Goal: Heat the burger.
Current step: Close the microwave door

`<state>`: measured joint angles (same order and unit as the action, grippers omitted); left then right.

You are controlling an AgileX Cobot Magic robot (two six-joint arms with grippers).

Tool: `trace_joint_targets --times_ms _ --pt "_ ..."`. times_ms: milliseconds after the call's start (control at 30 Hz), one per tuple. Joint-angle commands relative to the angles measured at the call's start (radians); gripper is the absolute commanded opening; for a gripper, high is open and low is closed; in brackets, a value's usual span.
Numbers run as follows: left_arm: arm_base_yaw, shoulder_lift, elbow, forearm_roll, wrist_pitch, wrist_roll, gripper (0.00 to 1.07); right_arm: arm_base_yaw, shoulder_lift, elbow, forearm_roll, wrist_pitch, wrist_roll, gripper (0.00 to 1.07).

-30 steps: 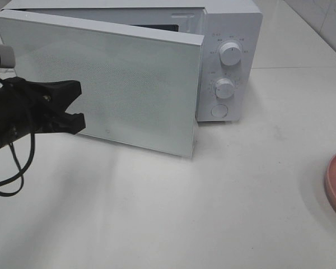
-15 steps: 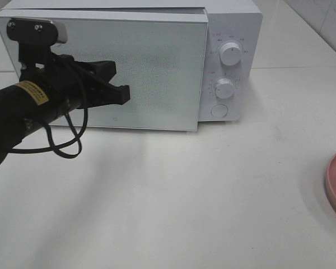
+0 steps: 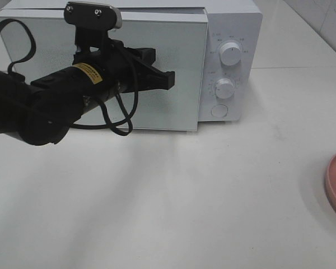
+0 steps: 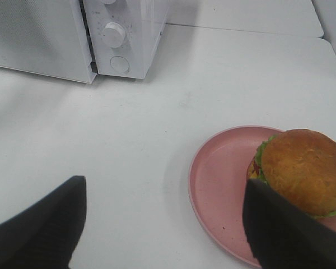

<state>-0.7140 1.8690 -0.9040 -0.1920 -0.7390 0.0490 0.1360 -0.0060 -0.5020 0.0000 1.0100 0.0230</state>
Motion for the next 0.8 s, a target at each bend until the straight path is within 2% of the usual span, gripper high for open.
trace_joint_targets --times_ms 33,167,233,333,400,500,633,733,800 --pt "-0.007 0.042 -0.080 -0.019 0.029 0.011 0.00 -0.008 -0.025 0.003 -0.006 -0.017 -0.007 0.76" --pt "-0.007 0.065 -0.124 -0.018 0.041 0.011 0.00 -0.008 -0.025 0.003 -0.006 -0.017 -0.007 0.76" --pt "-0.007 0.097 -0.178 -0.019 0.067 0.012 0.00 -0.008 -0.025 0.003 -0.006 -0.017 -0.007 0.76" --pt "-0.007 0.102 -0.191 -0.019 0.074 0.015 0.00 -0.008 -0.025 0.003 -0.006 -0.017 -0.007 0.76" --pt "-0.007 0.134 -0.247 -0.021 0.095 0.037 0.00 -0.008 -0.025 0.003 -0.006 -0.017 -0.007 0.76" --pt "-0.007 0.140 -0.257 -0.024 0.097 0.043 0.00 -0.008 -0.025 0.003 -0.006 -0.017 -0.007 0.76" --pt "0.002 0.180 -0.311 -0.089 0.096 0.123 0.00 -0.008 -0.025 0.003 -0.006 -0.017 -0.007 0.76" --pt "0.014 0.190 -0.324 -0.097 0.097 0.150 0.00 -0.008 -0.025 0.003 -0.006 -0.017 -0.007 0.76" --pt "0.027 0.191 -0.328 -0.104 0.097 0.142 0.00 -0.008 -0.025 0.003 -0.006 -0.017 -0.007 0.76"
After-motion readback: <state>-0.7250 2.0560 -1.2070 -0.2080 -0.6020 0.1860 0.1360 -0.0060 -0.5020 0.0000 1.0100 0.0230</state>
